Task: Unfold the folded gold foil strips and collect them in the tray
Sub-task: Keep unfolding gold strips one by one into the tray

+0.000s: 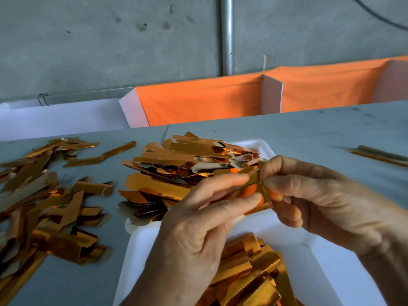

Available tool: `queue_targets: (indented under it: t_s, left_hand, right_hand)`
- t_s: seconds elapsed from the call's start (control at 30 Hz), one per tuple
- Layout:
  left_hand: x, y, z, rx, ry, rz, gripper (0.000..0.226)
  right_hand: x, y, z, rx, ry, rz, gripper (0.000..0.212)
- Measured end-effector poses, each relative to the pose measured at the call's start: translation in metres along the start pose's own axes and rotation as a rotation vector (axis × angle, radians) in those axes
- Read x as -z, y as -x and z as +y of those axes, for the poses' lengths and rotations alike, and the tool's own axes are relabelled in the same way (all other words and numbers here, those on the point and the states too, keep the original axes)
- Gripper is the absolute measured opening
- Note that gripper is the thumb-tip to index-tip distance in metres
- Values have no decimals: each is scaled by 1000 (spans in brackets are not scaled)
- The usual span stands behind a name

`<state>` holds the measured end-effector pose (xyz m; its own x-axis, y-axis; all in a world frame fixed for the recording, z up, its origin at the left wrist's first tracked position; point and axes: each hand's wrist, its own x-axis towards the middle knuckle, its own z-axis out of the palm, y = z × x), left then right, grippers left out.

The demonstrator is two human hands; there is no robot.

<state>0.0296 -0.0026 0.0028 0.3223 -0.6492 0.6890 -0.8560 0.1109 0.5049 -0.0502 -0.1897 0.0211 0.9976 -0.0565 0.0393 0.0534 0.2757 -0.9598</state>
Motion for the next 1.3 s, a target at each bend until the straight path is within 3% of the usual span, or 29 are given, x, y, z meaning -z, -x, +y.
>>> queue_targets:
  t_s: [0.13,0.53,0.67,0.83,1.0,1.17,1.3]
  left_hand:
    - [-2,-1,-1,-28,22,21,35]
    - [1,2,0,135,300,-8,29]
    - [1,2,-2,142,270,6,29]
    - [-2,1,-3,137,264,19,30]
    - [0,1,-3,145,229,34,28]
    - [-1,1,2,167,99,68,49]
    - [-4,0,5,82,-120,92,59]
  right_hand:
    - [0,-3,5,-12,-122,-23,40]
    - [-5,-5,10,-23,-319,-140,29]
    - [-5,-6,13,22,-194,-109,23]
    - [-3,-6,13,9,-187,-48,42]
    - [-7,-6,13,11,-124,-29,38]
    - [-8,-4,11,-174,-131,-95,56]
    - [-5,-2,7,-310,-127,-225,69]
